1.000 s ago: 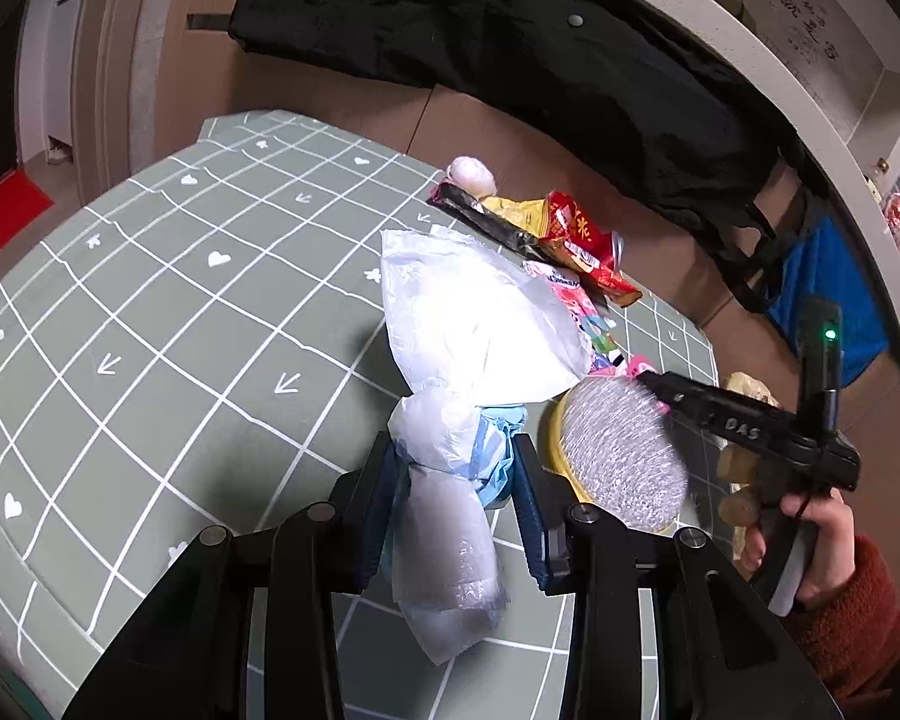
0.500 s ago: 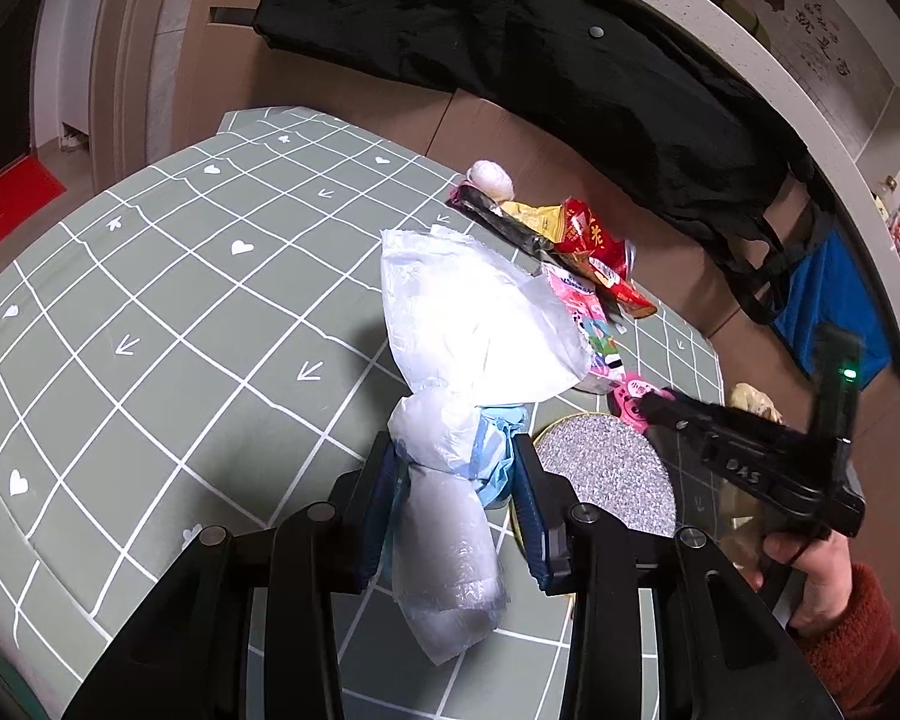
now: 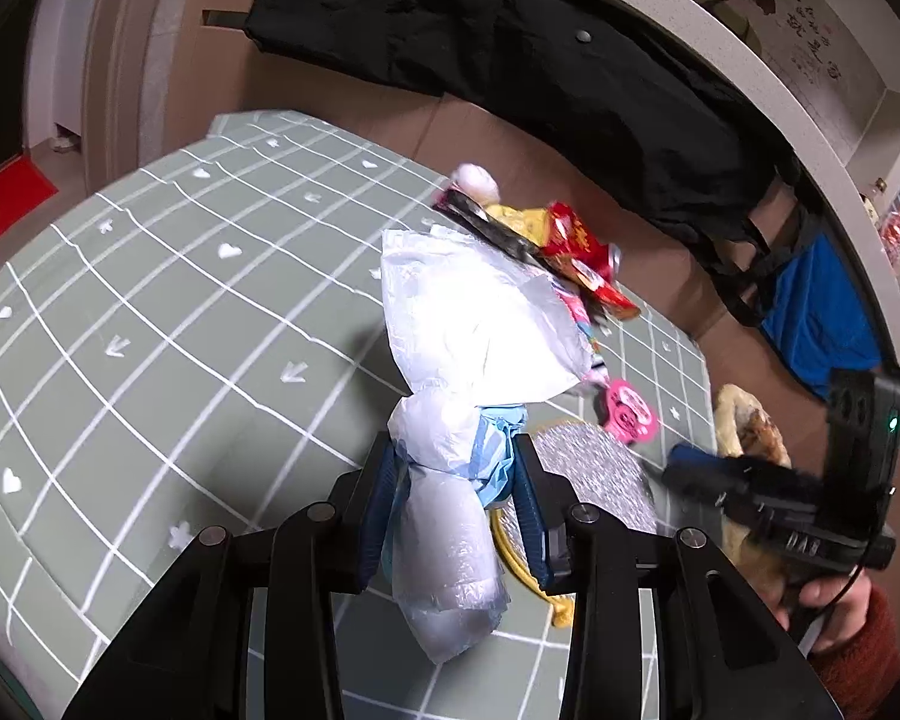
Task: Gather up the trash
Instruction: 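Grasp the white plastic bag bundle with the left tool while the right tool holds the glittery sponge, then carry the bag bundle and glittery sponge over the bin and open both tools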
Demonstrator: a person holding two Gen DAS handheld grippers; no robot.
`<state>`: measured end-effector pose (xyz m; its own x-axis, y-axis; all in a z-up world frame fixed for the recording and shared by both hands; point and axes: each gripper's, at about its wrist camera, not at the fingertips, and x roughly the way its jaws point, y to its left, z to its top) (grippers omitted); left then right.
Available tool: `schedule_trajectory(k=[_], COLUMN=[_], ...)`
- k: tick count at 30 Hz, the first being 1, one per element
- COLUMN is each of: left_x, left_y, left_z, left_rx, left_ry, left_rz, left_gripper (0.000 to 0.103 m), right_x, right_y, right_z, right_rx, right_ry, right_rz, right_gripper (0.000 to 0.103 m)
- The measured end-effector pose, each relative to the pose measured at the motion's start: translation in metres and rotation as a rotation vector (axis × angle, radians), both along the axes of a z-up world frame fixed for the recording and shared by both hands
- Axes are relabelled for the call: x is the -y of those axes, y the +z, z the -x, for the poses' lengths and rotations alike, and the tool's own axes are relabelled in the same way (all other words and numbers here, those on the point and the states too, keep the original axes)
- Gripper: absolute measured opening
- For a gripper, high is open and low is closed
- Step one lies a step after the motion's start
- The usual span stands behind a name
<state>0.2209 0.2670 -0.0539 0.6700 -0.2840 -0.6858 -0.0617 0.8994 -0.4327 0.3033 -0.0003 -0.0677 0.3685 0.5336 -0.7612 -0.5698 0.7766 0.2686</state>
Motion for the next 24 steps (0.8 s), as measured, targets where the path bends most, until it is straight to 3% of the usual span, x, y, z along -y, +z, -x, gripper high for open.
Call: schedule_trajectory(k=[6, 12, 18, 22, 24], left_x=[0.017, 0.026, 0.014, 0.010, 0.011], left_y=[-0.015, -0.026, -0.033, -0.030, -0.024], left_z=[0.010, 0.029, 0.037, 0.038, 0.041], left_rx=[-0.064, -0.079, -0.081, -0.076, -0.055], left_ry=[-0.106, -0.088, -0.056, -0.042, -0.034], left_rz=[0.058, -0.009, 0.039, 0.037, 0.005], left_gripper=[0.038, 0.038, 0.038, 0.038, 0.038], right_x=[-0.009, -0.005, -0.013, -0.048, -0.058], right_y=[-0.017, -0.030, 0.002, 0.006, 0.002], right_z=[0.011, 0.008, 0.017, 0.023, 0.022], right_rx=[-0.033, -0.159, -0.190, -0.135, -0.117], right_ry=[0.010, 0.022, 0.132, 0.155, 0.141], right_rz=[-0.028, -0.193, -0.458, -0.311, -0.253], right_gripper=[0.040, 0.036, 0.028, 0.027, 0.020])
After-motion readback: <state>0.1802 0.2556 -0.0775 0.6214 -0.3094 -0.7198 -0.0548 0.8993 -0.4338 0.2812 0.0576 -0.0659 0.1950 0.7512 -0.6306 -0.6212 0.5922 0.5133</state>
